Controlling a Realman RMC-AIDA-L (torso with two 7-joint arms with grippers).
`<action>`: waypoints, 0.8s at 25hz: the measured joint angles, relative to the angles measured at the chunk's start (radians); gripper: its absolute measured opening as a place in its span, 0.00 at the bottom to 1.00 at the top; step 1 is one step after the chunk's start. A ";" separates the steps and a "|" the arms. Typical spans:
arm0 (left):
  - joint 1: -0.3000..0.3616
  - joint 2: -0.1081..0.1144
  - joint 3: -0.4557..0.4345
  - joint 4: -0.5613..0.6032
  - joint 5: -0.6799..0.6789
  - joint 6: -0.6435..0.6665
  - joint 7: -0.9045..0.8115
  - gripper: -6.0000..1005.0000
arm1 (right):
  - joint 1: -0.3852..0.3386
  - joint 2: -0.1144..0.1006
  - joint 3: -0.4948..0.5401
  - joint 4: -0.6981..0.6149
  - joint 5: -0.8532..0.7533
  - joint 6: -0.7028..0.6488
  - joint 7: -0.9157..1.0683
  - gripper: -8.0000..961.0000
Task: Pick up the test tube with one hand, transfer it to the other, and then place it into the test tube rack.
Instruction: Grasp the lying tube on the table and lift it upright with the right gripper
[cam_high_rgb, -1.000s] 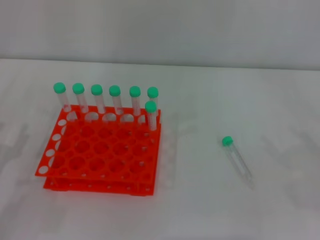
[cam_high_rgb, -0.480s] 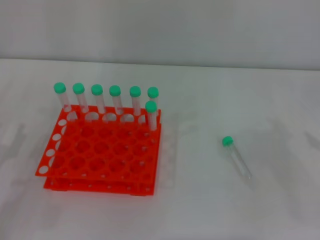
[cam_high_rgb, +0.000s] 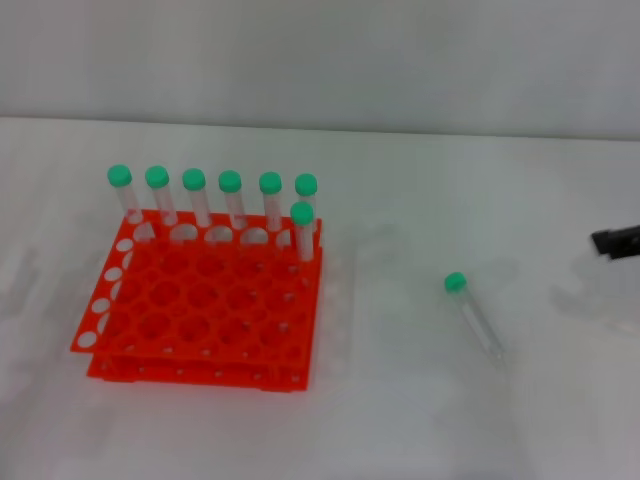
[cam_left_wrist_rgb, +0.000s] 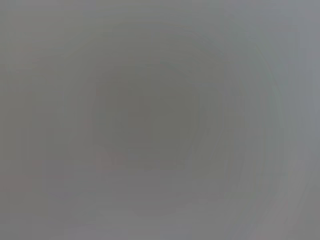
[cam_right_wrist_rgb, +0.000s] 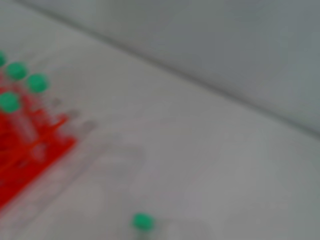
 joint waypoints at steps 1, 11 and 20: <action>-0.001 0.002 0.000 0.000 0.002 0.001 0.000 0.68 | 0.019 0.001 -0.027 0.005 -0.011 0.020 0.034 0.79; -0.009 0.011 -0.001 0.030 0.026 0.015 -0.007 0.68 | 0.135 0.007 -0.328 0.107 -0.074 -0.018 0.211 0.79; -0.009 0.006 0.000 0.045 0.034 0.016 -0.008 0.67 | 0.204 0.012 -0.416 0.257 -0.075 -0.084 0.251 0.79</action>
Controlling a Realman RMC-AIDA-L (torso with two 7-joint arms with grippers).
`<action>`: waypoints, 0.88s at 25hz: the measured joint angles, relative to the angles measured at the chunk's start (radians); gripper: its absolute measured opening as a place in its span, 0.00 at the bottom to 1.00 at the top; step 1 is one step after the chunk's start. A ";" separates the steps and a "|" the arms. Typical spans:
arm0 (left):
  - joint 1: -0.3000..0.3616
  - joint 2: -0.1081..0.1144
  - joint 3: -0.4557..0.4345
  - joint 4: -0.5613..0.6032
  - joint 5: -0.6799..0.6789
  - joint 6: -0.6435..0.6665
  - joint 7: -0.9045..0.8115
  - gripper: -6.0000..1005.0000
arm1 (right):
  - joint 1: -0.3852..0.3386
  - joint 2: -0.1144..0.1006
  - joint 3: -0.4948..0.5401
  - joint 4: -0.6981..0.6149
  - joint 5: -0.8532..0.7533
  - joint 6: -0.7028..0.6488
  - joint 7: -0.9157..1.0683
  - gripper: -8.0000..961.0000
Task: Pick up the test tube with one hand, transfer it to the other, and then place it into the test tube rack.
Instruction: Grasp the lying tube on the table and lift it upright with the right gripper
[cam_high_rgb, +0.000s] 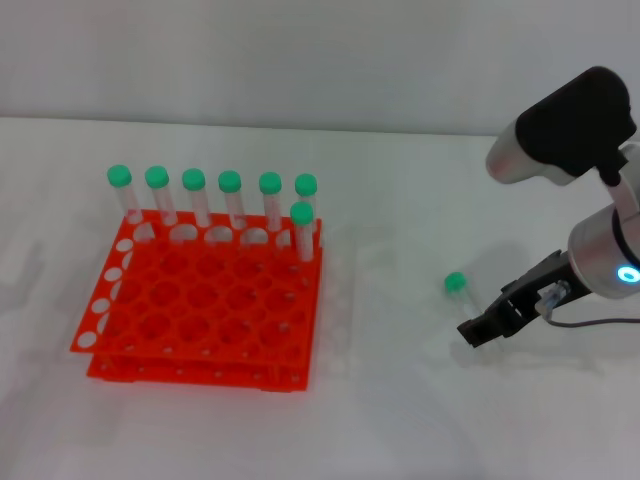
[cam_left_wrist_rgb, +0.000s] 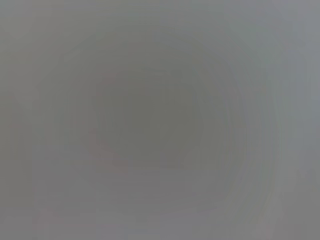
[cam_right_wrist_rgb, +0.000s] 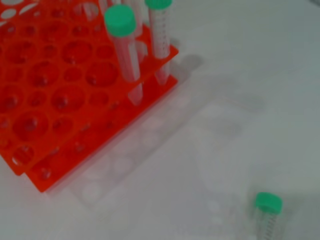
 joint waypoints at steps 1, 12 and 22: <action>0.000 0.000 0.000 0.001 0.003 0.000 0.000 0.67 | 0.002 0.000 -0.006 0.005 -0.001 -0.001 0.005 0.79; 0.000 -0.006 0.000 0.002 0.018 0.000 0.001 0.67 | 0.029 0.001 -0.045 0.122 -0.044 -0.029 0.037 0.79; -0.002 -0.008 0.000 0.002 0.018 -0.001 0.001 0.67 | 0.062 0.001 -0.088 0.189 -0.068 -0.073 0.045 0.74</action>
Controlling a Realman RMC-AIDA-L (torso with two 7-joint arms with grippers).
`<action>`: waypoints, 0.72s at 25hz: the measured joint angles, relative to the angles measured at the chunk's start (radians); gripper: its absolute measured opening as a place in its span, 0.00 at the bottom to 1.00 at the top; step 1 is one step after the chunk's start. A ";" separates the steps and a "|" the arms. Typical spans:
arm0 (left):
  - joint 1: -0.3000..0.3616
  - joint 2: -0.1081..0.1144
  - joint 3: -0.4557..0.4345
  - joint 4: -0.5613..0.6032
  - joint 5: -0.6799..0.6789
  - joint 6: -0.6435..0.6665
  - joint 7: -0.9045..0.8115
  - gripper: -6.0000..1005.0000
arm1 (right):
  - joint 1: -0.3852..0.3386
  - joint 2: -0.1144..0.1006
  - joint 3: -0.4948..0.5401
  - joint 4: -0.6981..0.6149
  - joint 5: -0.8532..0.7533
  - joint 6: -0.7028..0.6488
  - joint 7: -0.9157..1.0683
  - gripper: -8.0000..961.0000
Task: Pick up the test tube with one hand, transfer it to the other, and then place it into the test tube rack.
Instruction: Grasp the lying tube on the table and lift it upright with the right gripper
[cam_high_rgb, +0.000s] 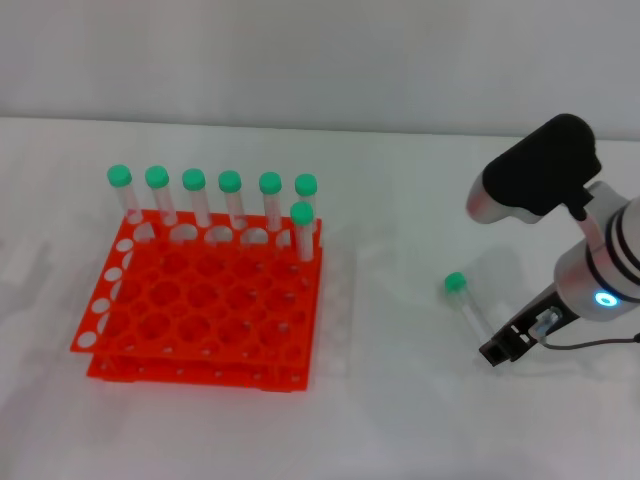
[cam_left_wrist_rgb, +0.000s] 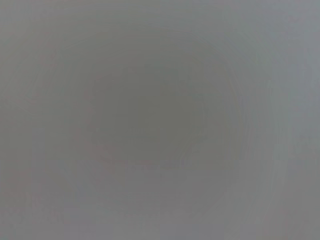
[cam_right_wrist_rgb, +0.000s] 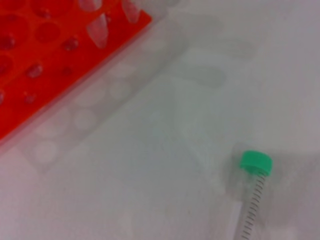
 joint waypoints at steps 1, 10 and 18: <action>0.000 0.000 0.000 -0.001 0.000 0.000 0.000 0.67 | 0.006 0.000 -0.006 0.007 0.002 -0.003 0.000 0.69; 0.001 -0.001 0.000 -0.007 0.000 0.001 0.005 0.66 | 0.058 0.003 -0.021 0.090 0.012 -0.017 0.001 0.51; 0.000 -0.002 0.000 -0.008 -0.001 0.003 0.006 0.66 | 0.084 0.003 -0.027 0.146 0.013 -0.027 0.000 0.47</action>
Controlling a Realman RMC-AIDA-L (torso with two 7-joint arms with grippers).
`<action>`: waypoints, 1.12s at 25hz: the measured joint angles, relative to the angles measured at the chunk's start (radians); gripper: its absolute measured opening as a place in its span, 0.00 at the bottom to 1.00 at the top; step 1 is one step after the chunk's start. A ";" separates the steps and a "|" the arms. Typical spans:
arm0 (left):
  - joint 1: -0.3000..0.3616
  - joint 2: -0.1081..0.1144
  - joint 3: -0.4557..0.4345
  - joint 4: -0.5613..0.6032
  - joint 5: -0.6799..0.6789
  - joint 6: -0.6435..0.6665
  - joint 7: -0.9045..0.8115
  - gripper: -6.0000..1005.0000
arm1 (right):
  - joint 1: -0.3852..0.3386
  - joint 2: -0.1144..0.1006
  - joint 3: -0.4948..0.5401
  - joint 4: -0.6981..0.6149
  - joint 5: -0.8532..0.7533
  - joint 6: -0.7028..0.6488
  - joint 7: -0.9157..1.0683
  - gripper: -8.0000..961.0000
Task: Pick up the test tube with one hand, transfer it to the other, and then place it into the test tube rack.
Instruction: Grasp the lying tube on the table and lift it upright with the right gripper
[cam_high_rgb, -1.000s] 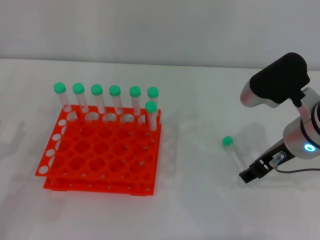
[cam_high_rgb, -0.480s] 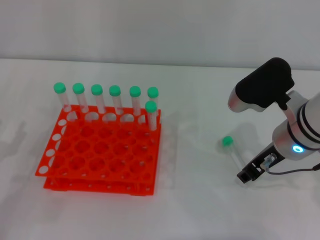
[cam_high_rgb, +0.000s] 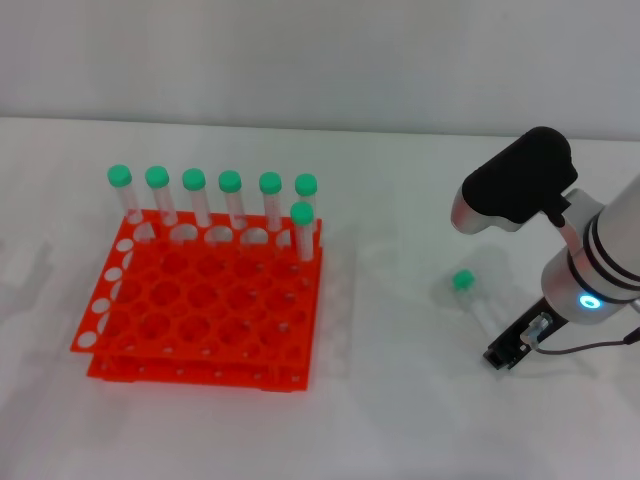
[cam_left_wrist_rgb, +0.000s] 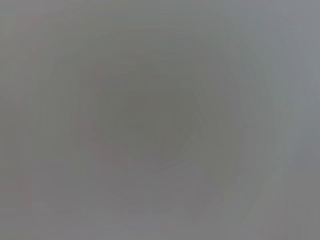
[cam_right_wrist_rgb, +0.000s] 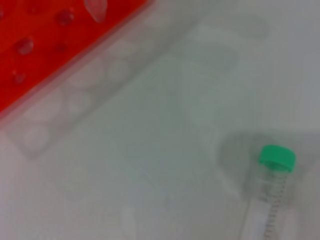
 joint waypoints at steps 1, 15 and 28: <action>0.000 0.000 0.000 0.000 0.000 0.000 0.000 0.66 | 0.000 0.000 0.001 0.003 0.000 0.000 0.000 0.47; -0.001 -0.006 0.000 0.000 0.000 0.000 0.000 0.65 | 0.009 -0.002 -0.001 0.015 -0.006 0.008 -0.006 0.27; -0.039 0.003 0.000 0.012 0.112 -0.007 -0.133 0.65 | -0.121 -0.012 0.194 -0.191 -0.066 -0.028 -0.091 0.20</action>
